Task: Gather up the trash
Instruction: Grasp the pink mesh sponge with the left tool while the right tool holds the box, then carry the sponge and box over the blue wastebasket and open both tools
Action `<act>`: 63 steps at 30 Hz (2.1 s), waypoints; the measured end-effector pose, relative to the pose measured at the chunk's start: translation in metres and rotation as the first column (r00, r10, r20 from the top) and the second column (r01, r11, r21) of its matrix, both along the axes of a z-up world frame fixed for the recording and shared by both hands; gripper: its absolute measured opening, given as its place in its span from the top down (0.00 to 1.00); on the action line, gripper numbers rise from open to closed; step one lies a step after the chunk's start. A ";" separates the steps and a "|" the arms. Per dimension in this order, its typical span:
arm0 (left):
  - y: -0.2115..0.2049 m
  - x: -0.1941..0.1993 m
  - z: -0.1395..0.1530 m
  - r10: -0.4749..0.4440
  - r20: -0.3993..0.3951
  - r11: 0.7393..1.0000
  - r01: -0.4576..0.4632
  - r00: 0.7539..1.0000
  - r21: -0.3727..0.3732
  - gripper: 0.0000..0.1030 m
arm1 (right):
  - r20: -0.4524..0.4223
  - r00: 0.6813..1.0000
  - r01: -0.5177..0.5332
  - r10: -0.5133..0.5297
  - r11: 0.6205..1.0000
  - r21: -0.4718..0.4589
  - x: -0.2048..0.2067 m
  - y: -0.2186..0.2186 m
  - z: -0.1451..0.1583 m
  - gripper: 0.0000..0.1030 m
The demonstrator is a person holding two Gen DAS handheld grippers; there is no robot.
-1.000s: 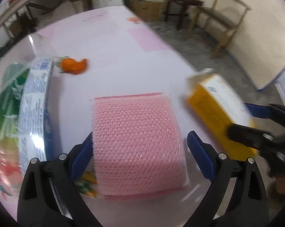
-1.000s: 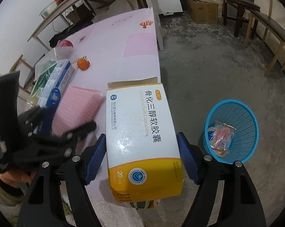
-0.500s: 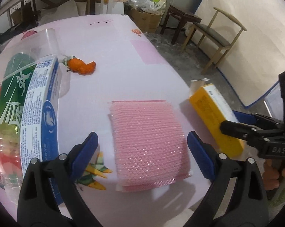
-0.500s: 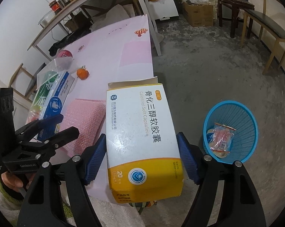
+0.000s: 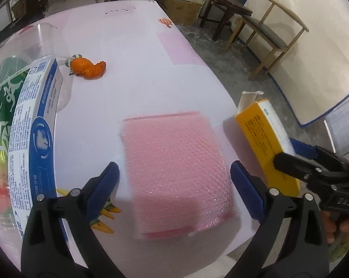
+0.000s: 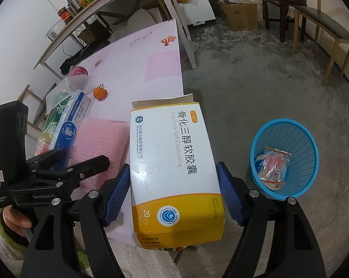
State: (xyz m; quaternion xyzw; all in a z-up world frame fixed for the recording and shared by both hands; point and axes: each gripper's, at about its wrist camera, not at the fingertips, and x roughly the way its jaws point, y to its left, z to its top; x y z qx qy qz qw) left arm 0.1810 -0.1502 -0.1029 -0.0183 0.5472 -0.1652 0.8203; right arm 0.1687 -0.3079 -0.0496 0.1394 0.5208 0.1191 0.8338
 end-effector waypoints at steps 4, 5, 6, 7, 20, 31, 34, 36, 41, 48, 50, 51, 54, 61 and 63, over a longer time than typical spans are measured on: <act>-0.006 -0.001 -0.004 0.001 -0.002 1.000 -0.001 1.000 0.022 0.10 | 0.006 1.000 0.013 -0.013 1.000 0.009 -0.002 -0.005 0.000 0.30; -0.008 -0.002 -0.005 0.002 0.003 0.999 -0.003 1.000 0.037 0.10 | 0.008 1.000 0.017 -0.017 1.000 0.011 -0.003 -0.006 0.001 0.30; -0.009 -0.002 -0.005 0.004 0.009 0.999 -0.004 1.000 0.046 0.10 | 0.011 1.000 0.021 -0.021 1.000 0.015 -0.005 -0.008 0.001 0.30; -0.009 -0.002 -0.005 0.006 0.011 0.999 -0.007 1.000 0.048 0.10 | 0.014 1.000 0.024 -0.024 1.000 0.017 -0.006 -0.009 0.001 0.30; -0.003 -0.014 0.016 0.018 0.058 1.000 -0.017 0.998 -0.001 0.26 | 0.053 0.982 0.175 -0.179 0.981 0.080 -0.031 -0.067 0.008 0.30; -0.118 0.036 0.029 -0.221 -0.091 0.958 0.199 0.971 -0.207 0.25 | -0.222 0.836 0.549 -0.502 0.748 0.374 -0.048 -0.195 -0.076 0.30; -0.159 0.064 0.004 -0.250 -0.187 0.954 0.208 0.950 -0.217 0.25 | -0.309 0.785 0.619 -0.537 0.680 0.392 -0.038 -0.218 -0.113 0.30; -0.182 0.078 -0.013 -0.256 -0.233 0.951 0.200 0.938 -0.237 0.23 | -0.330 0.767 0.641 -0.551 0.633 0.434 -0.029 -0.232 -0.131 0.29; -0.218 0.106 -0.049 -0.217 -0.281 0.957 0.147 0.935 -0.248 0.15 | -0.352 0.689 0.725 -0.634 0.586 0.362 -0.008 -0.263 -0.180 0.19; -0.207 0.105 -0.062 -0.217 -0.320 0.949 0.122 0.922 -0.292 0.15 | -0.397 0.643 0.764 -0.655 0.578 0.284 -0.017 -0.265 -0.217 0.19; -0.197 0.104 -0.050 -0.214 -0.297 0.943 0.117 0.931 -0.311 0.15 | -0.378 0.646 0.762 -0.663 0.589 0.269 -0.025 -0.263 -0.212 0.19; -0.196 0.102 -0.046 -0.212 -0.289 0.941 0.116 0.934 -0.318 0.15 | -0.365 0.649 0.759 -0.667 0.593 0.267 -0.028 -0.261 -0.208 0.19; -0.178 0.095 -0.025 -0.198 -0.248 0.935 0.107 0.948 -0.338 0.15 | -0.320 0.661 0.750 -0.679 0.612 0.251 -0.039 -0.256 -0.189 0.19; -0.130 0.048 0.034 -0.222 -0.068 0.935 0.193 0.973 -0.298 0.15 | -0.114 0.761 0.647 -0.639 0.736 0.199 -0.056 -0.224 -0.104 0.19; -0.114 0.031 0.049 -0.226 -0.006 0.934 0.215 0.974 -0.285 0.15 | -0.058 0.795 0.603 -0.604 0.775 0.190 -0.057 -0.210 -0.079 0.19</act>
